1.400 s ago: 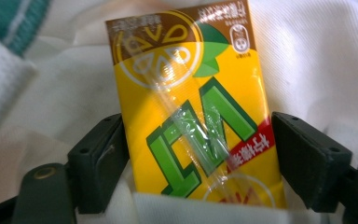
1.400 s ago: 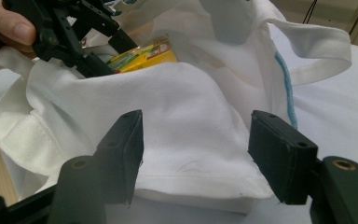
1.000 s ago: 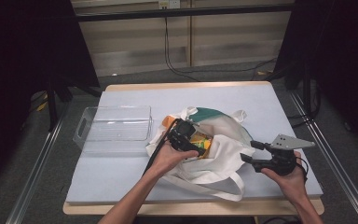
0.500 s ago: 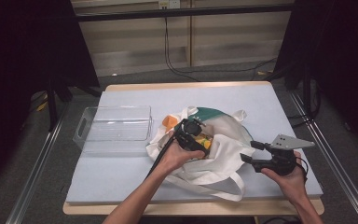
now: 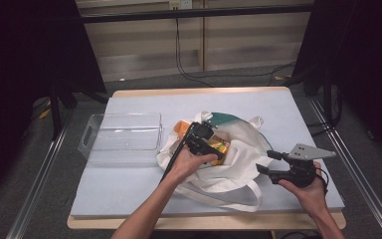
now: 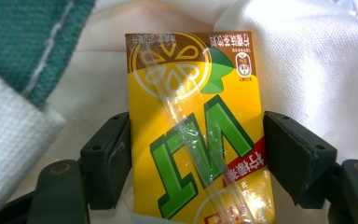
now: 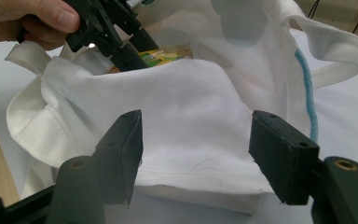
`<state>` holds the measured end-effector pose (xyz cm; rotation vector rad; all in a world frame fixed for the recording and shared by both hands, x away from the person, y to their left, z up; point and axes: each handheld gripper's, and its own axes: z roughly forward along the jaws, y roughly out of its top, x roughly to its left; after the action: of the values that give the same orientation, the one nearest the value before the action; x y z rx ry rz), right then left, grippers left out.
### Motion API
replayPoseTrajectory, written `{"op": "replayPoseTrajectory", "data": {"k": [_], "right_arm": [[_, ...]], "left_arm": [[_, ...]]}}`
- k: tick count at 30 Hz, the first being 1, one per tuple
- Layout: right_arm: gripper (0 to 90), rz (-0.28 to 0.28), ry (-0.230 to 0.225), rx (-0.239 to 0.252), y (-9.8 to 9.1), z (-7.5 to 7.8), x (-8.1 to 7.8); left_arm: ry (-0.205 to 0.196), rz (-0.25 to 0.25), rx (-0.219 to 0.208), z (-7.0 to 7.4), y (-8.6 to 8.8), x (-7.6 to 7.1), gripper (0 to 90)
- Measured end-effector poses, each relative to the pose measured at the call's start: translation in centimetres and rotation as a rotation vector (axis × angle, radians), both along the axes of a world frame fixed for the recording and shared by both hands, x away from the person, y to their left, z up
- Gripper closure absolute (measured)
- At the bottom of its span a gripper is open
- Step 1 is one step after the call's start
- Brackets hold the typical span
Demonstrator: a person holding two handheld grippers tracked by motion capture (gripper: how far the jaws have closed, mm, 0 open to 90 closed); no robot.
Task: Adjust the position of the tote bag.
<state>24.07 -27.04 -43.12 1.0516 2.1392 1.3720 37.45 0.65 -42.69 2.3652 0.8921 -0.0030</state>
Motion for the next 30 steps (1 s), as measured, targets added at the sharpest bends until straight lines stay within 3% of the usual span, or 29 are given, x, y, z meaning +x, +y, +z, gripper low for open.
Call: {"op": "replayPoseTrajectory", "data": {"k": [2, 4, 9, 10, 13, 17, 18, 19, 20, 21, 23, 28, 30], "right_arm": [[35.1, 0.002, -0.001, 0.001, 0.0, 0.0, 0.0], [35.0, 0.002, -0.003, 0.002, -0.1, 0.0, 0.0], [35.1, -0.002, -0.010, 0.006, -0.2, 0.1, 0.0], [35.0, 0.002, -0.011, 0.006, -0.2, 0.1, 0.0], [34.9, -0.001, -0.005, 0.005, -0.2, 0.1, -0.1], [35.0, -0.001, -0.005, 0.004, -0.3, 0.1, -0.1], [35.0, -0.006, -0.005, 0.005, -0.3, 0.1, -0.1], [35.0, -0.006, -0.005, 0.005, -0.3, 0.1, -0.1], [35.0, -0.006, -0.007, 0.005, -0.4, 0.1, -0.2], [35.0, -0.007, -0.006, 0.006, -0.4, 0.1, -0.2], [35.1, -0.005, -0.009, 0.006, -0.4, 0.1, -0.2], [35.1, -0.005, -0.008, 0.004, -0.3, 0.1, -0.2], [35.0, 0.000, -0.009, 0.005, -0.3, 0.1, -0.1]], "left_arm": [[0.004, 0.010, -0.004, -0.1, -0.1, 0.0, 27.7], [-0.001, -0.001, 0.026, -0.4, -0.3, -0.1, 27.4], [0.003, 0.012, 0.045, -0.8, -0.7, 0.1, 25.3], [-0.009, -0.007, 0.074, -1.2, -1.1, 0.1, 24.4], [0.002, -0.001, 0.102, -1.6, -1.4, 0.0, 24.2], [0.009, 0.000, 0.081, -1.3, -1.1, 0.2, 27.4], [0.011, 0.014, 0.049, -1.2, -0.8, 0.1, 27.7], [0.011, 0.014, 0.049, -1.2, -0.8, 0.1, 27.8], [0.012, 0.028, 0.004, -1.1, -0.4, 0.1, 27.8], [0.011, 0.044, -0.015, -1.1, -0.2, 0.1, 28.0], [0.010, 0.050, -0.019, -1.0, -0.1, 0.0, 28.0], [-0.023, 0.038, -0.043, -0.8, 0.0, 0.0, 28.0], [-0.050, 0.056, -0.079, -0.5, 0.2, -0.1, 28.1]]}}
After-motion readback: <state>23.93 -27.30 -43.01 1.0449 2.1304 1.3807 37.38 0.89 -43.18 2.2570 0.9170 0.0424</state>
